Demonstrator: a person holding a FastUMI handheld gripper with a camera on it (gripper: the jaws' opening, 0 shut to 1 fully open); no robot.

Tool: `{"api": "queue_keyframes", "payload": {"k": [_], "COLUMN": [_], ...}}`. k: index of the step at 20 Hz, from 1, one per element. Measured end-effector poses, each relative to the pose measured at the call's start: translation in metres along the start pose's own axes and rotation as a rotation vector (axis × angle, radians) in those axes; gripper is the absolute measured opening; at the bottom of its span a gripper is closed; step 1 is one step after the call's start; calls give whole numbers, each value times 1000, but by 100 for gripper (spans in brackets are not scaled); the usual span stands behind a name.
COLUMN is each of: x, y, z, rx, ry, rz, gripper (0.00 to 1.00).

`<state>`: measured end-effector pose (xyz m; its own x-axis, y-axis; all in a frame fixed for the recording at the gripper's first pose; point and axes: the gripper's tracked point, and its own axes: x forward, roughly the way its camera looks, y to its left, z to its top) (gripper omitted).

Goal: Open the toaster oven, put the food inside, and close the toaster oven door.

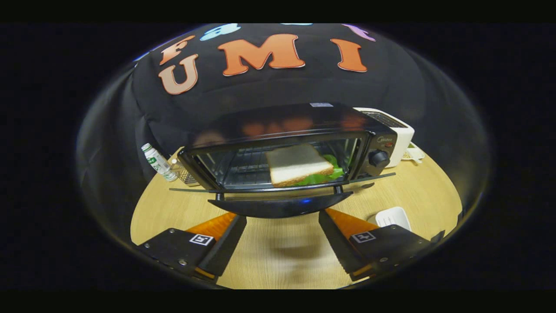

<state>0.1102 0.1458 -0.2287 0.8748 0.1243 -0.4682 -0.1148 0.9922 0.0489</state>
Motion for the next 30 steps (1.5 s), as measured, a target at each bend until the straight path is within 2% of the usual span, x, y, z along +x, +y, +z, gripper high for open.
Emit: {"api": "queue_keyframes", "payload": {"k": [9,14,20,26,30], "x": [29,21,-26,-92,-153], "y": [2,3,-23,-50,-62], "z": [48,50,68,144,182], "rx": [-23,-32,-42,-52,-56], "ry": [-67,-62,-93,-240,-343], "rz": [-18,-12,-33,-54,-67], "gripper": [99,99,99,99,99]}}
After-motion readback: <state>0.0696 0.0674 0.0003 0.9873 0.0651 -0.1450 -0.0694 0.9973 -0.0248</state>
